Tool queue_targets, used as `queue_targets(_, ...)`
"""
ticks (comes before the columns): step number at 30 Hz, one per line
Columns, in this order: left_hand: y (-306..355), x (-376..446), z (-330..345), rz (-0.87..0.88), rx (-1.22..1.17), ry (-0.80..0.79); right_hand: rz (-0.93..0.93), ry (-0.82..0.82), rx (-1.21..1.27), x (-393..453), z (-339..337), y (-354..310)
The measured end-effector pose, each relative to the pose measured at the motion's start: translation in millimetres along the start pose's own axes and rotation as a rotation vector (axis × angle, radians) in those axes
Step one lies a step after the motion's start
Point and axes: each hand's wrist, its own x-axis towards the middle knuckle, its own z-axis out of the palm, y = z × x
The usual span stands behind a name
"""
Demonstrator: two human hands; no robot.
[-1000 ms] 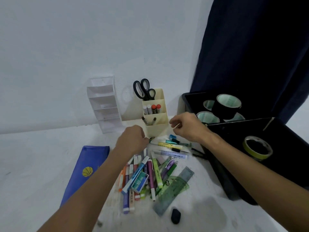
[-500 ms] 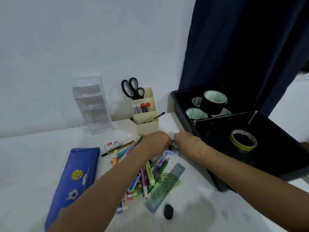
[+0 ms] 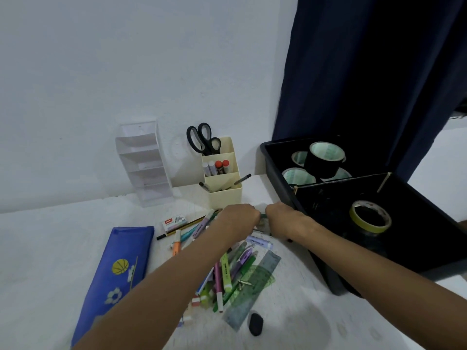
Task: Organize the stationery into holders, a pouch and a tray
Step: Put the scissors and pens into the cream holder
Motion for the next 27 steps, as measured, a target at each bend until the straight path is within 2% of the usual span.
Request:
queue_targets(6,-19.7,-28.4,-21.4,-0.076,0.159,-0.019,-0.069,0.101,0.128,2.8,-6.1,3.8)
queue_targets(10,-30.8,-62.9,-48.5,-0.208,0.151,0.075,-0.143,0.297,0.344,-6.0,-27.0,13.0)
queue_targets(13,-39.8,-85.9,-72.4,-0.383,0.034,0.214,-0.209,0.392,0.499,-22.9,-54.7,21.2)
queue_targets(15,-48.1,-92.0,-85.3,-0.467,-0.126,0.328,-0.248,0.413,0.660,-33.0,-69.7,25.3)
queue_targets(17,-56.8,-89.4,-93.8,-0.497,-0.327,0.462,-0.250,0.468,0.716,-33.5,-77.6,25.4)
queue_targets(20,-65.7,-75.6,-98.2,-0.481,-0.543,0.630,-0.241,0.525,0.674,-19.1,-75.0,17.1)
queue_targets(22,-69.8,-63.6,-94.5,-0.458,-0.558,0.632,-0.243,0.532,0.630,-5.7,-69.0,8.5)
queue_targets(27,-76.6,-39.1,-69.9,-0.485,-0.543,0.475,-0.223,0.464,0.528,26.1,-54.2,-8.0)
